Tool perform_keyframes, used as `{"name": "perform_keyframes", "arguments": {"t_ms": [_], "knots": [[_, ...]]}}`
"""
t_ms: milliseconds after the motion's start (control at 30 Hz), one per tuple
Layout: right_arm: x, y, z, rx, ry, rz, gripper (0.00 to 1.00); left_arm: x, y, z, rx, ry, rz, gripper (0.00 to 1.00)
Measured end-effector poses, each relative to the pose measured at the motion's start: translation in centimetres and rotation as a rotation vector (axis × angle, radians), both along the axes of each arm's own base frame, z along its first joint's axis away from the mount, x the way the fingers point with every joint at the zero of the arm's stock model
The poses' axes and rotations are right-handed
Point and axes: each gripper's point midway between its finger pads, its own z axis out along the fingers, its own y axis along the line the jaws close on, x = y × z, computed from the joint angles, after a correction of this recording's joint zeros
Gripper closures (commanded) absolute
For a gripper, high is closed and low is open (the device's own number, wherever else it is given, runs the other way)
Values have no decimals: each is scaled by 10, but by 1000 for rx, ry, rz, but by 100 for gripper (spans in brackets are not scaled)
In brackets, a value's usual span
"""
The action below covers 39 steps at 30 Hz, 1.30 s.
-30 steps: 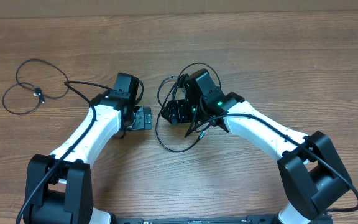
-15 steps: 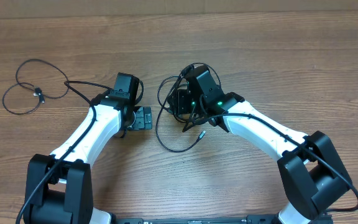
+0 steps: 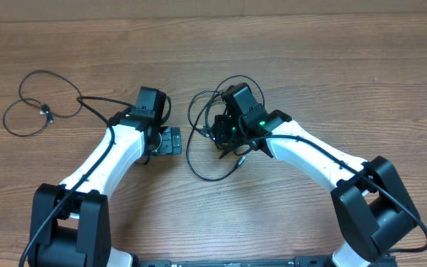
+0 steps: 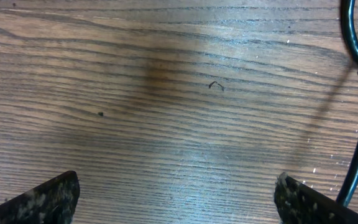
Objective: Untangle cables
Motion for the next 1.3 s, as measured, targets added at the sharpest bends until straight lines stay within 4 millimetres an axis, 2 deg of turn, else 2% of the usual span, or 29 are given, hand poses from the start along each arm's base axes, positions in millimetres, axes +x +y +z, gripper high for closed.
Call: {"name": "perform_keyframes", "arguments": {"t_ms": [167,367,800,933,1067,1133,1200,1267,1300], "knots": [[-1,-1,-1,-3,4,1,84,0,0,0,0,0,0,1],[-12,-8,-9,-40,57,0,95,0,0,0,0,0,0,1],[-80,-57,-36,-267,326,65,96,-1,0,0,-1,2,0,1],[-102,-77,-38,-360,391,136,92,-1,-1,0,-3,2,-1,0],[-113,-100,-39,-472,425,162,85,-1,-1,0,-3,2,0,0],[-115,-112,-38,-531,430,162,83,-1,0,-1,-3,3,0,0],[-113,-120,-38,-574,420,159,76,-1,-1,0,-3,2,0,1],[-110,-126,-38,-597,407,152,75,-1,-1,0,-3,2,0,0],[-107,-129,-38,-604,400,144,69,-1,-1,0,-3,2,0,1]]}}
